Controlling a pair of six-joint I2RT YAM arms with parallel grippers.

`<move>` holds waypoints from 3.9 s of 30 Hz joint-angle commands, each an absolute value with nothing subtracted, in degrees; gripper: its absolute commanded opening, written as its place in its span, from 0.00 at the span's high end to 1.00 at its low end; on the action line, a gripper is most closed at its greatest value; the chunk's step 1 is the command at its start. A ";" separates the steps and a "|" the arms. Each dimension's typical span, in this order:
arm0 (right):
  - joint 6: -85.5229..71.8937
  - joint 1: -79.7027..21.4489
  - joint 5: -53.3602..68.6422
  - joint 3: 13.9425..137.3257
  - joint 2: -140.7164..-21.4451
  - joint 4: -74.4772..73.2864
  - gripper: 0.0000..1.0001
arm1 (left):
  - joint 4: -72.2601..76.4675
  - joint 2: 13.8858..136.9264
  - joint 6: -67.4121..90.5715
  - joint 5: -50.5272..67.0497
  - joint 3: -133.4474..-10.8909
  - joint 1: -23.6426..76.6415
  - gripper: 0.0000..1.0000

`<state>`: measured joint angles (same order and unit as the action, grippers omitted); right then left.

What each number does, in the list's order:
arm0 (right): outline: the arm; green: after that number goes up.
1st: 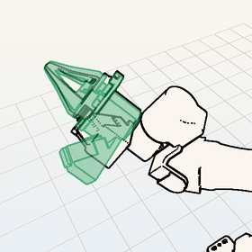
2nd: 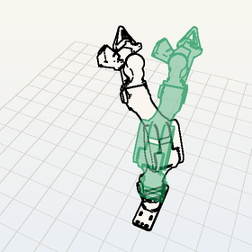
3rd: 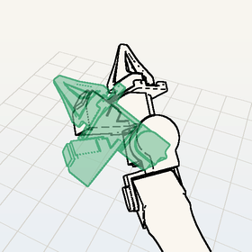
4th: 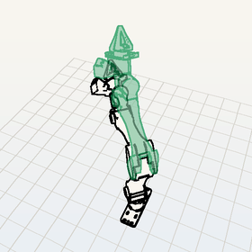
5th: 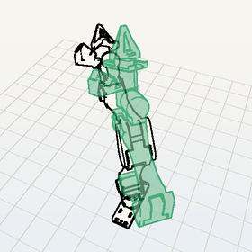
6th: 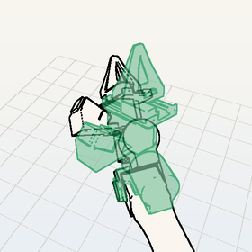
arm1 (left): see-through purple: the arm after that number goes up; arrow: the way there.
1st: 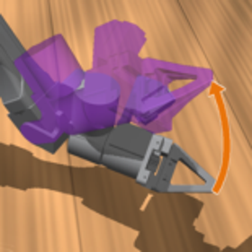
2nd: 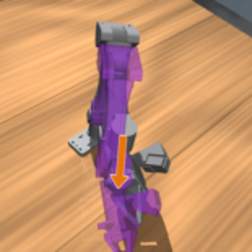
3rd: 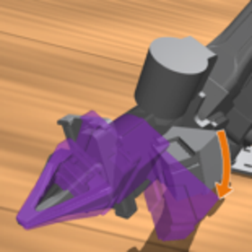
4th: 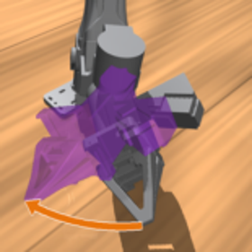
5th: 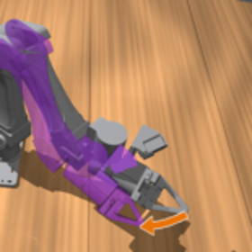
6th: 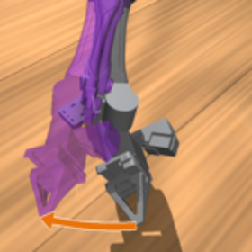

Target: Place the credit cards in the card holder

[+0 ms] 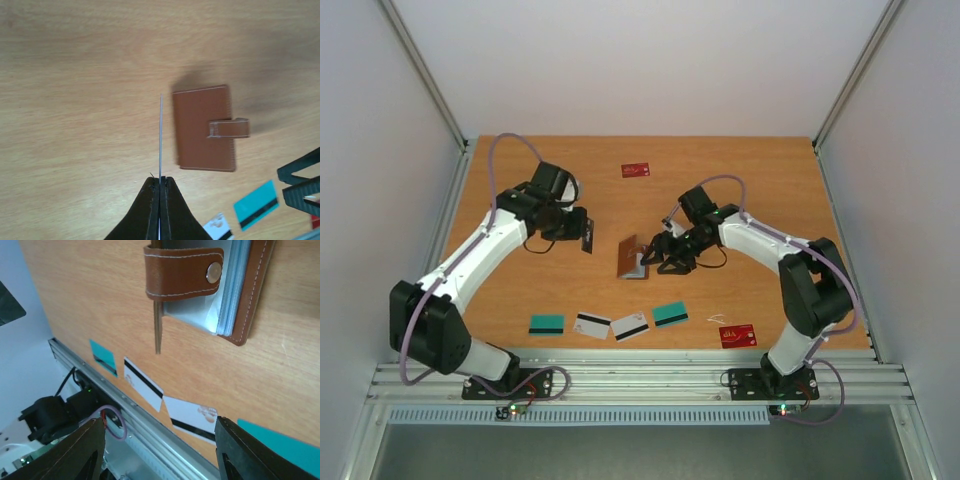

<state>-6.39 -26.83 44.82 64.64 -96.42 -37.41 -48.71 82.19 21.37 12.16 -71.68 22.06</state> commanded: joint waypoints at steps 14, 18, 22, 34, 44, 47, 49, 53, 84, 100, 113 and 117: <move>-11.14 -30.45 41.44 74.52 -108.65 -29.86 0.41 | -45.43 101.37 17.53 16.07 -74.90 22.25 1.00; -11.11 -30.59 42.06 76.52 -110.84 -30.10 0.41 | -44.92 104.15 18.08 18.37 -75.93 23.31 1.00; -11.12 -30.57 42.66 77.53 -111.60 -30.06 0.42 | -44.09 106.37 19.22 22.01 -76.49 24.41 1.00; -9.58 -30.59 42.93 77.89 -109.73 -31.98 0.42 | -40.37 111.85 23.50 28.86 -79.13 28.89 1.00; -9.13 -30.55 41.95 81.82 -113.56 -34.39 0.43 | -32.07 111.60 30.37 41.41 -73.03 29.71 1.00; -9.06 -30.58 41.88 83.79 -116.23 -35.23 0.44 | -33.47 110.61 30.81 40.87 -70.53 29.56 1.00; -8.94 -30.51 42.13 84.67 -118.20 -35.54 0.44 | -35.91 109.44 30.98 39.75 -69.29 29.24 1.00; -8.09 -30.54 42.34 86.42 -120.97 -36.45 0.45 | -42.29 104.82 30.22 35.91 -67.69 28.93 1.00; -2.31 -30.24 47.11 92.72 -125.14 -43.34 0.46 | -42.79 100.48 20.07 29.52 -71.33 27.53 1.00; -1.09 -28.71 46.23 91.77 -116.62 -47.14 0.41 | -36.94 105.73 20.04 30.55 -70.66 27.43 1.00; -14.22 -23.55 45.98 66.23 -100.97 -33.61 0.36 | -33.28 107.83 22.76 36.25 -69.04 26.04 1.00; -23.58 -23.68 48.21 58.51 -100.42 -21.31 0.36 | -34.01 106.47 23.56 37.55 -69.85 25.76 1.00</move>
<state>-12.12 -23.20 45.54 64.47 -101.49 -35.14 -35.29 106.85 22.28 35.33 -69.38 26.24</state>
